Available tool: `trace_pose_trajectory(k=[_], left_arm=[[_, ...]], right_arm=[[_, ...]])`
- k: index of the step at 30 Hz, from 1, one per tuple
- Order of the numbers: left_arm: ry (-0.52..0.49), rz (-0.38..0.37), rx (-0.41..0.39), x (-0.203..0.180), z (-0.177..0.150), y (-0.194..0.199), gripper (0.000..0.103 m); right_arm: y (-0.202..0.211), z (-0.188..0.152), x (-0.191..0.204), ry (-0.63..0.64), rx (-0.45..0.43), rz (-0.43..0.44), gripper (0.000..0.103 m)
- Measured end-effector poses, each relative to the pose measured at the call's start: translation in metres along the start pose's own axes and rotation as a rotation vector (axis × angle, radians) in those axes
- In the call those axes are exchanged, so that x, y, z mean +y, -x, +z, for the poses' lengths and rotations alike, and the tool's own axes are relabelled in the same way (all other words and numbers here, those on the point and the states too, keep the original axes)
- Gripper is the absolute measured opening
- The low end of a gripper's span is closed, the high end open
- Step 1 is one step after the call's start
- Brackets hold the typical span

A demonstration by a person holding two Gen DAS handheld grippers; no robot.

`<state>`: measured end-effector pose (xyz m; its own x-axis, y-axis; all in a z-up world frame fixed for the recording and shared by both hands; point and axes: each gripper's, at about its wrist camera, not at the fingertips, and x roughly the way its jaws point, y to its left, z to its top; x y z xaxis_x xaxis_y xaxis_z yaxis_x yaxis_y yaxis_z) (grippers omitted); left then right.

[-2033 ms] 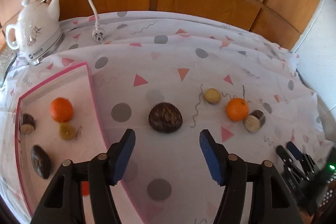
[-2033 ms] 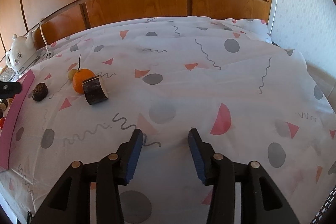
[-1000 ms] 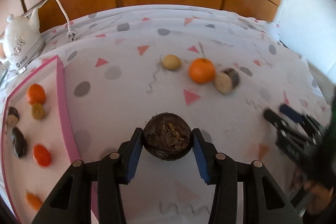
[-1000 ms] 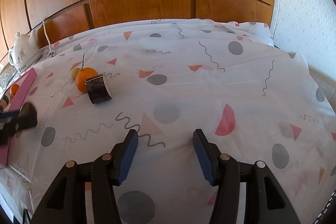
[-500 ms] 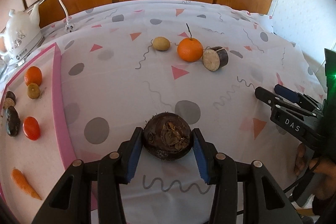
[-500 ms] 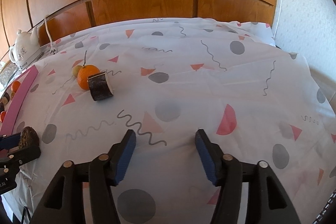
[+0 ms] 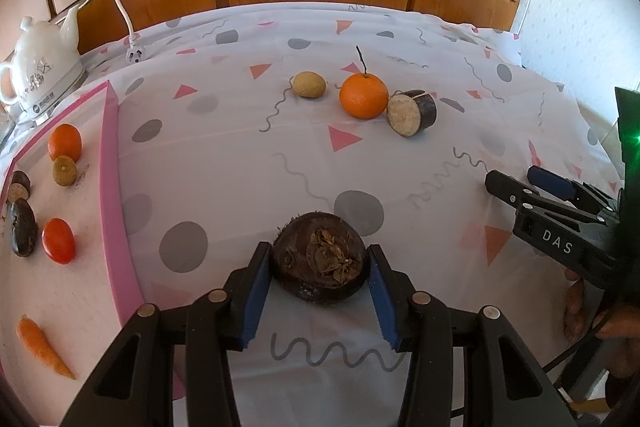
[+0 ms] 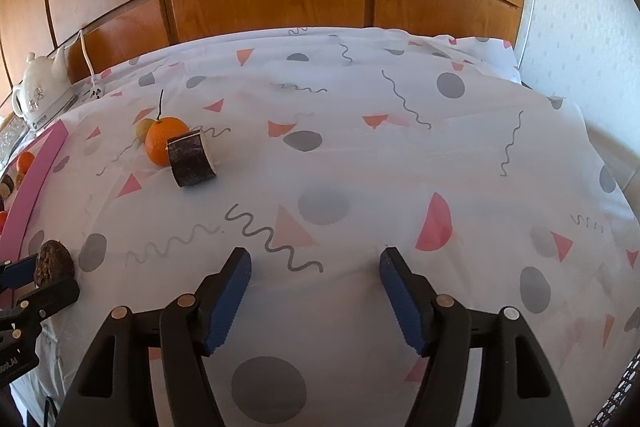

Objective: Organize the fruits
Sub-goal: 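Lift the dark round fruit with the left gripper toward the tray, then lower the dark fruit into the tray beside the carrot and open the left gripper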

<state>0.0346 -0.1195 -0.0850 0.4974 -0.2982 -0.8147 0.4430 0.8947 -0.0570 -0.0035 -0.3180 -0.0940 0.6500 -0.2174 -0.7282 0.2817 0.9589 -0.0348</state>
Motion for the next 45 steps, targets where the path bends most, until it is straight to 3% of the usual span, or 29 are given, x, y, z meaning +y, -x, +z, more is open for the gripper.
trace_pose_trajectory(k=[14,24,27,38,41,45], left_arm=[[0.007,-0.022,-0.005,0.003,0.001,0.005,0.047],[0.039,-0.091,-0.106,0.011,0.007,0.055,0.047],[0.064,-0.098,-0.131,0.017,0.01,0.068,0.047],[0.191,-0.074,-0.179,0.056,0.002,0.1,0.047],[0.286,-0.049,-0.18,0.082,-0.005,0.108,0.047],[0.492,-0.007,-0.178,0.139,-0.022,0.115,0.047]], right_arm=[[0.003,0.002,-0.002,0.006,0.031,0.01,0.068],[0.002,0.004,-0.003,-0.006,0.047,0.017,0.068],[0.004,0.008,-0.004,-0.017,0.061,0.054,0.06],[0.004,0.017,0.015,0.028,0.072,0.135,0.059],[0.001,0.016,0.019,0.052,0.073,0.129,0.059],[-0.002,0.014,0.019,0.042,0.078,0.124,0.059]])
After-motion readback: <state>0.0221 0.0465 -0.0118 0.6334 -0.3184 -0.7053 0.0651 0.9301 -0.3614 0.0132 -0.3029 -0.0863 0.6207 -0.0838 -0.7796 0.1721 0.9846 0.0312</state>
